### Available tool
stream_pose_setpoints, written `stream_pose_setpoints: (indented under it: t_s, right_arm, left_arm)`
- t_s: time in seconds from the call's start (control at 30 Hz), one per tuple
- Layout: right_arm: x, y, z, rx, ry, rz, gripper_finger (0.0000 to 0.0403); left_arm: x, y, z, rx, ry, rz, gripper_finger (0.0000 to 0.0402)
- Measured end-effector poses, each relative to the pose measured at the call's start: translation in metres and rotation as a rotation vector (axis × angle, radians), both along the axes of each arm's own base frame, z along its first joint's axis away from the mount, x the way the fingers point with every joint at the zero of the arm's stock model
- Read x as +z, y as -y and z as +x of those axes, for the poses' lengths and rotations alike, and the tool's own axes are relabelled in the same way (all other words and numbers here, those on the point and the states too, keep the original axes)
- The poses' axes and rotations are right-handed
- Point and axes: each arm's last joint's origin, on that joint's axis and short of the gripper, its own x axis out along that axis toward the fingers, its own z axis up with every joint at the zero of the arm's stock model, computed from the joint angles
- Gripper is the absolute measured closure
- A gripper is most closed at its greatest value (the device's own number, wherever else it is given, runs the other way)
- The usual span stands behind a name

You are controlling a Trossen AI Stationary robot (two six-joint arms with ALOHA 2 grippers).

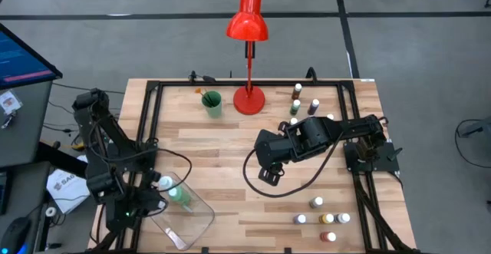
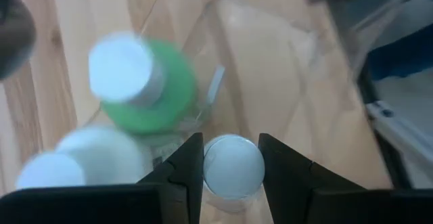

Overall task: Pick & Place Paint Supplies
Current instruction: Put the white coloring bottle into the transparent bin

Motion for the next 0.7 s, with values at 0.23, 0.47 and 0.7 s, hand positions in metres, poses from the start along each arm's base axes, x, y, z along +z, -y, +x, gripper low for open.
stream_pose_setpoints:
  t_s: [0.23,0.47,0.7]
  right_arm:
    - [0.0,0.0,0.0,0.0,0.0,0.0,0.026]
    - [0.0,0.0,0.0,0.0,0.0,0.0,0.026]
    - [0.0,0.001,0.0,0.004,-0.002,-0.004,0.0264]
  left_arm:
    - [-0.018,-0.005,-0.001,0.035,0.011,0.0,0.0295]
    - [-0.029,-0.002,0.0,0.036,0.031,-0.045,0.0295]
    - [-0.039,-0.006,-0.001,0.04,0.034,-0.012,0.0295]
